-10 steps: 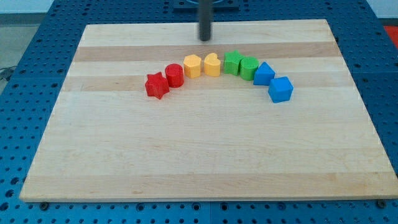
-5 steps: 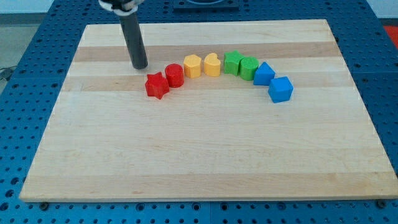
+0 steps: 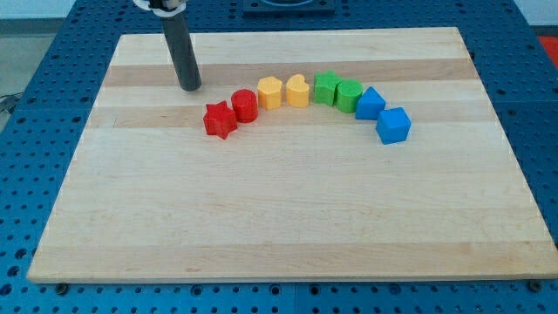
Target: Move the red star towards bottom side
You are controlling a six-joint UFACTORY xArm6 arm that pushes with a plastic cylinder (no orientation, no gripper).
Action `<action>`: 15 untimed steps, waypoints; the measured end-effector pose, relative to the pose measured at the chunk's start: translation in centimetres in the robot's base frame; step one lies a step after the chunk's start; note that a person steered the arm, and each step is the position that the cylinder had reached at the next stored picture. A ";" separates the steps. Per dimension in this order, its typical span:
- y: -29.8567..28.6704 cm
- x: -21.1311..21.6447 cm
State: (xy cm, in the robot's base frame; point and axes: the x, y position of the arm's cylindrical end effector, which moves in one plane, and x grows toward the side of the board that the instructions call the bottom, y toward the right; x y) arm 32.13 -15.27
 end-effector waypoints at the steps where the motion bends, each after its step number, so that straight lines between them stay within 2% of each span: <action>1: 2.7 0.7; 2: 2.7 0.7; 3: 1.0 7.6; 4: 1.0 7.6; 5: 0.0 0.5; 6: 1.1 0.4; 7: 5.2 2.0; 8: 4.7 3.0; 10: 1.2 11.3; 12: -0.7 16.6; 13: -2.6 16.6; 15: -3.3 8.5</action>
State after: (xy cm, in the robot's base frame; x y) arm 40.68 -18.55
